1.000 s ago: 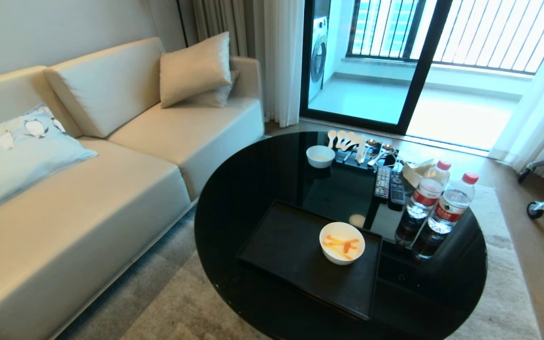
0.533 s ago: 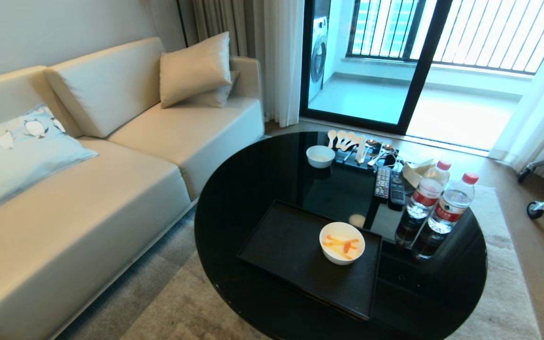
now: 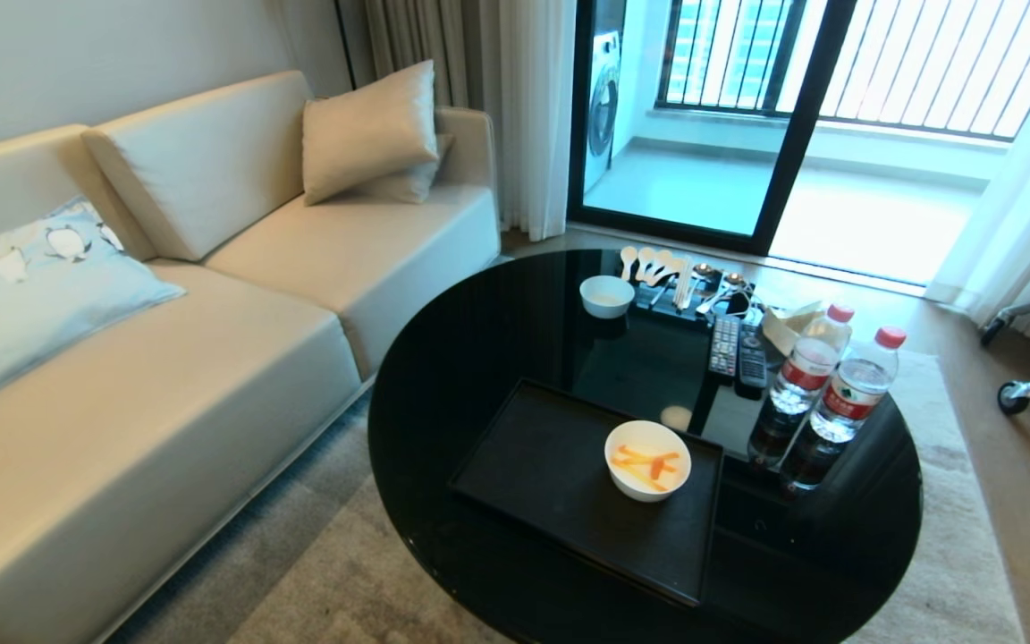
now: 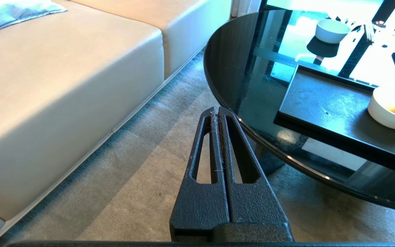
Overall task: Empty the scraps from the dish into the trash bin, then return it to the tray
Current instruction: Pick up the bowl with leftover food
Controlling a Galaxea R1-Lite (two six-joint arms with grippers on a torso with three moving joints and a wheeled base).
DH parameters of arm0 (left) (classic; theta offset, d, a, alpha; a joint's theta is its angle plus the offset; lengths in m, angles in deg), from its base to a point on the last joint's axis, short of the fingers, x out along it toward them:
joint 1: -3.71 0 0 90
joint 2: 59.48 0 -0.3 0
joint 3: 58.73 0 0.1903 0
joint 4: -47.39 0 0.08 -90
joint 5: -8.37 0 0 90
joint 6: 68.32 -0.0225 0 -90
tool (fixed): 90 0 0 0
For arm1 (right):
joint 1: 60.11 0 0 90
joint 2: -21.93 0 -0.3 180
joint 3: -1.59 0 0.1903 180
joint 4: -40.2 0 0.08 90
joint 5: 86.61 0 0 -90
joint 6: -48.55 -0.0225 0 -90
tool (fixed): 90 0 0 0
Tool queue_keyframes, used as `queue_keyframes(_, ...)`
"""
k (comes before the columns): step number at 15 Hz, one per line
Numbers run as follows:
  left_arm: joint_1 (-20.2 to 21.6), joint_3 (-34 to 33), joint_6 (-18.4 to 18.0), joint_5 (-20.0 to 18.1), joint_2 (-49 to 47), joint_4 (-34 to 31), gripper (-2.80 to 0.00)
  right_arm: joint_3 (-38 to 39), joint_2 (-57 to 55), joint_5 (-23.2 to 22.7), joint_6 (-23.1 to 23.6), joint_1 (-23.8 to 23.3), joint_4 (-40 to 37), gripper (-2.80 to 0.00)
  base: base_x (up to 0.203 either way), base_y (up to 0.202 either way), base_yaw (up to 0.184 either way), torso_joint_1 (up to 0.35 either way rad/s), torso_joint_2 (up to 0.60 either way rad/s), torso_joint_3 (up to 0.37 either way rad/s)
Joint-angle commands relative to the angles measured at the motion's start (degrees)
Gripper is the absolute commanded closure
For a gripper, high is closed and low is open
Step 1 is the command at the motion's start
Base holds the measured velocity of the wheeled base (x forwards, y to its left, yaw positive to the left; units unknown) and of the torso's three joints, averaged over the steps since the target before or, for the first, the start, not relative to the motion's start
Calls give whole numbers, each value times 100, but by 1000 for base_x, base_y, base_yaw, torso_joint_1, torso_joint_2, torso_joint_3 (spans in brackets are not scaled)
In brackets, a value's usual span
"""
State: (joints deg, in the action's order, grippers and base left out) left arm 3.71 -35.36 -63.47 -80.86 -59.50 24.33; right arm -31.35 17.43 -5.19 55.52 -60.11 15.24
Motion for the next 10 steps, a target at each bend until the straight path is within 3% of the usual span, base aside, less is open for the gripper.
queue_keyframes(1,0,0,7,2,2,4,0,-631,-1113,-86,49,0,22,0,0,0,0,0,0,0)
queue_keyframes(5,0,0,7,2,2,4,0,-1919,-2846,-190,173,-2,-4,0,0,0,0,0,0,0)
queue_keyframes(10,0,0,7,2,2,4,0,-2718,-4737,-486,894,195,36,0,0,0,0,0,0,0)
